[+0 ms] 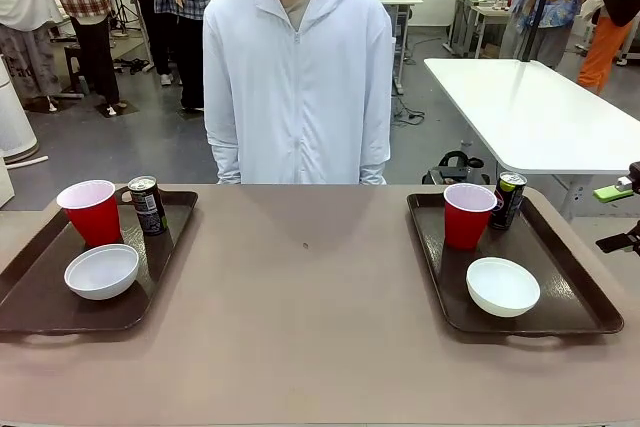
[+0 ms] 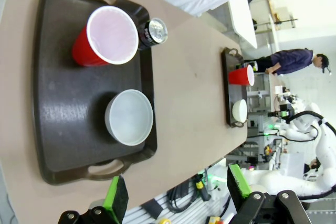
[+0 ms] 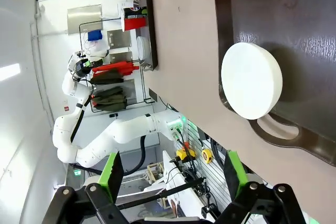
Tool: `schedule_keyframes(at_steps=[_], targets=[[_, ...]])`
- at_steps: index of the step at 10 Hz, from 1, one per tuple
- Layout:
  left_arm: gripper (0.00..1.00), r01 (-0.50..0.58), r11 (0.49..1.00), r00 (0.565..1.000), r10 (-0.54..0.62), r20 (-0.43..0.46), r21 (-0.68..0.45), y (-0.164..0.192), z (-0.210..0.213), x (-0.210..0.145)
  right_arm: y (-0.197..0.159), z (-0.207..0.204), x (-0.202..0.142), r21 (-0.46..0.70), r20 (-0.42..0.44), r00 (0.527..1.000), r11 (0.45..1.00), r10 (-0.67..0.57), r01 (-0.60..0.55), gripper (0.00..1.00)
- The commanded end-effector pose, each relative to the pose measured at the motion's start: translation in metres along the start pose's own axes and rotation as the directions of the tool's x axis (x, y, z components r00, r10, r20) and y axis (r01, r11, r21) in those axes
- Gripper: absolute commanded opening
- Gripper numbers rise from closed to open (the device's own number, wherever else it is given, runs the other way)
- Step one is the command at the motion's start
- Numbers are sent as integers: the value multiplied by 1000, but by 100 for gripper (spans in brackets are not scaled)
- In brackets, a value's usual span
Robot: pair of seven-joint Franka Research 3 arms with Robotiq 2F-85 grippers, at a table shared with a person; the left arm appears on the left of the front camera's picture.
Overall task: Prepare tableware on both trays.
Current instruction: Pick up a Picnic Bowl from the table and place it on a Handle tray.
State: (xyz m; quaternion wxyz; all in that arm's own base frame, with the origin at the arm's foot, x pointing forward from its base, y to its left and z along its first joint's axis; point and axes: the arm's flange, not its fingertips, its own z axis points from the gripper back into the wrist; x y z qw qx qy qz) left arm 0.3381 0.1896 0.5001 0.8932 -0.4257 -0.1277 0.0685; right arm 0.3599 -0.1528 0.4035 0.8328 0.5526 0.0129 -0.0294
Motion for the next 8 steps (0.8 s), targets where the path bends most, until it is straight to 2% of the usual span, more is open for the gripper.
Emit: schedule_keyframes(at_steps=[1,8], targets=[[100,14,1000,1000,-14,7,-19,1,2,-1,-3,0,-3,9,-6,1000,1000,14,-14,100],[100,14,1000,1000,-14,7,-19,1,2,-1,-3,0,-3,9,-6,1000,1000,14,-14,100]])
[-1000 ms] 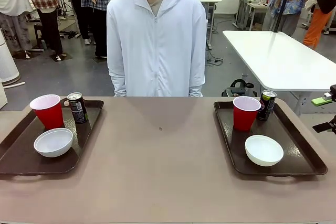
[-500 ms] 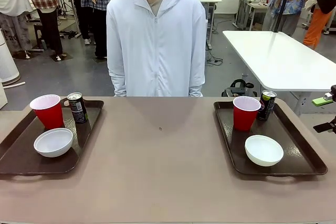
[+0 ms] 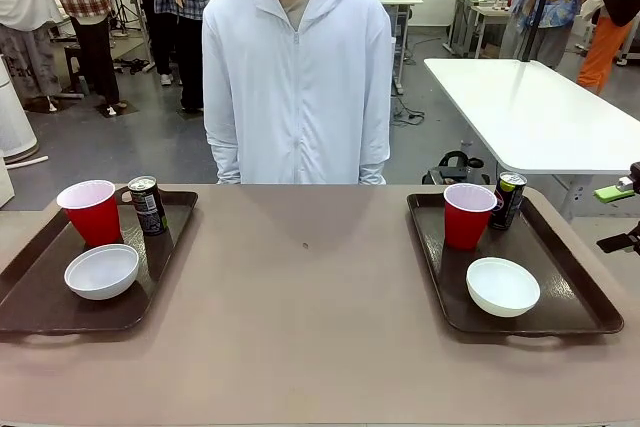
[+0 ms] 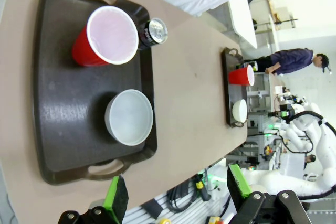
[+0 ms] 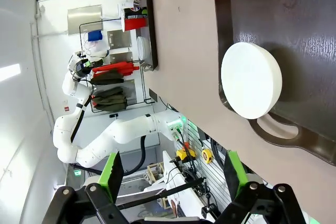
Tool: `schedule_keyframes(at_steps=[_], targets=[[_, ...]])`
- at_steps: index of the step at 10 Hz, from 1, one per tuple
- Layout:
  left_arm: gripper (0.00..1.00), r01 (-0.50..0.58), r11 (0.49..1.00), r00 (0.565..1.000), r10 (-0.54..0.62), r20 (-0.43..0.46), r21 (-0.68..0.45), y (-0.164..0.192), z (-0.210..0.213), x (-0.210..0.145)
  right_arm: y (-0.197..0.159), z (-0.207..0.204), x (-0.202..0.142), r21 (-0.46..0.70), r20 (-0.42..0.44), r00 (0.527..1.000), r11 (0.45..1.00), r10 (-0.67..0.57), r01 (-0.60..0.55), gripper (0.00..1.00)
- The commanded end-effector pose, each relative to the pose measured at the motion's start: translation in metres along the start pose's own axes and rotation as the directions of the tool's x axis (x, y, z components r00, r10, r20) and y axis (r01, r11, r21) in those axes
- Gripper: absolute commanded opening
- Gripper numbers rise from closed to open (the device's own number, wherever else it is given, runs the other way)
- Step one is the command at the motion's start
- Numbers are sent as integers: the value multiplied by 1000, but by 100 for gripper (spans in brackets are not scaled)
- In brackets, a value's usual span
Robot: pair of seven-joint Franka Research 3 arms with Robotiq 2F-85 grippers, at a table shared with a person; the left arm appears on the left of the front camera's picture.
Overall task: Prepare tableware on both trays.
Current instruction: Pick up a Picnic Bowl from the table and place it on a Handle tray.
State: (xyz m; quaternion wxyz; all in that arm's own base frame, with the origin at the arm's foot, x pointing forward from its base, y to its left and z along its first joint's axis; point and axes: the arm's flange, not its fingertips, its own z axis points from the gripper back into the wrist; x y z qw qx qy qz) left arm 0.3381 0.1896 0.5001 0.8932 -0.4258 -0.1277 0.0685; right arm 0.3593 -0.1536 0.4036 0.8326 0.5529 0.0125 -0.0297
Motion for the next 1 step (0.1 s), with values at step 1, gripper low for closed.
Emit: schedule_keyframes(at_steps=[1], targets=[[100,14,1000,1000,-14,6,-19,1,2,-1,-3,-1,-2,9,-7,1000,1000,14,-14,100]])
